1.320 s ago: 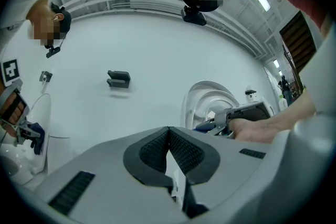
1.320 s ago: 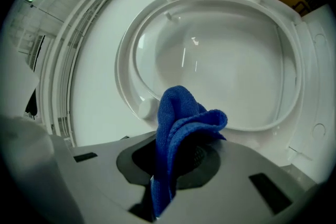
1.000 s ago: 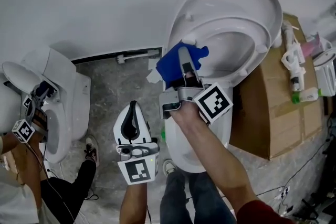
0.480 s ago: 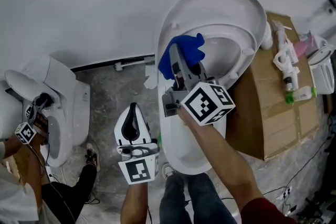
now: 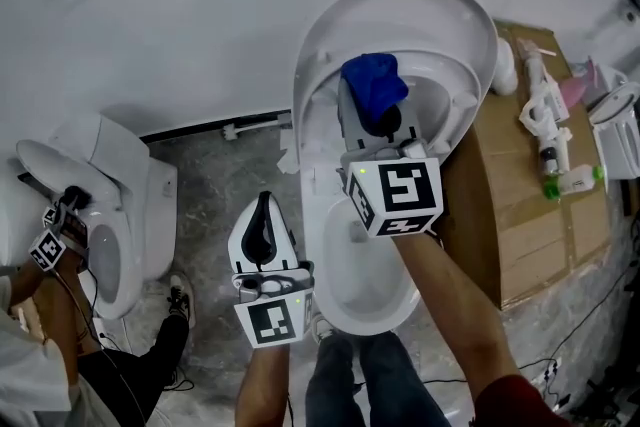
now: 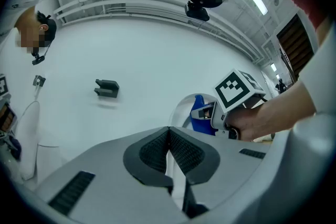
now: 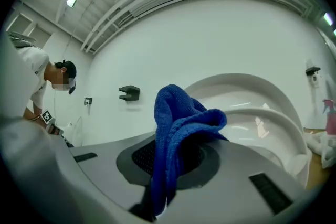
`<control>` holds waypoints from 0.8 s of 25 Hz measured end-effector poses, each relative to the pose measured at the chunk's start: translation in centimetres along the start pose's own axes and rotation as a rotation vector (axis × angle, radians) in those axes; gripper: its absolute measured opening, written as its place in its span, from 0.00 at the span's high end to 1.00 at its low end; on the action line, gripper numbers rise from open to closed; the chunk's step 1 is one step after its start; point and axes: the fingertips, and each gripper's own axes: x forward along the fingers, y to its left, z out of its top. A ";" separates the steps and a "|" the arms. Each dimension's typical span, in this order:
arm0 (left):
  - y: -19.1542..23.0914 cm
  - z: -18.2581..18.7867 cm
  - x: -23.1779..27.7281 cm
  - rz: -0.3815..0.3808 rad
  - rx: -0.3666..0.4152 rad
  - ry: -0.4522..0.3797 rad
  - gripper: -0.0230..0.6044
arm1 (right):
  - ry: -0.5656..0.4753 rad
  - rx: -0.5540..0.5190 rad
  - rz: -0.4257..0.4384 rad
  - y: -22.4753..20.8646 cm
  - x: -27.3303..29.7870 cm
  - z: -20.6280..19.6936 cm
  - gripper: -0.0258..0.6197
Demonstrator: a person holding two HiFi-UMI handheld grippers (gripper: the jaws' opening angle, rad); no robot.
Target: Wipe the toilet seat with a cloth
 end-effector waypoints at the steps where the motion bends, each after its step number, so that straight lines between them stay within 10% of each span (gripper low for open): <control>1: -0.2 0.0 0.1 0.000 -0.002 0.002 0.94 | -0.001 0.001 -0.007 -0.6 -0.1 0.2 0.87; 20: -7.3 -0.6 2.9 -0.071 -0.015 0.008 0.94 | -0.003 -0.012 -0.120 -13.0 -4.8 0.5 0.87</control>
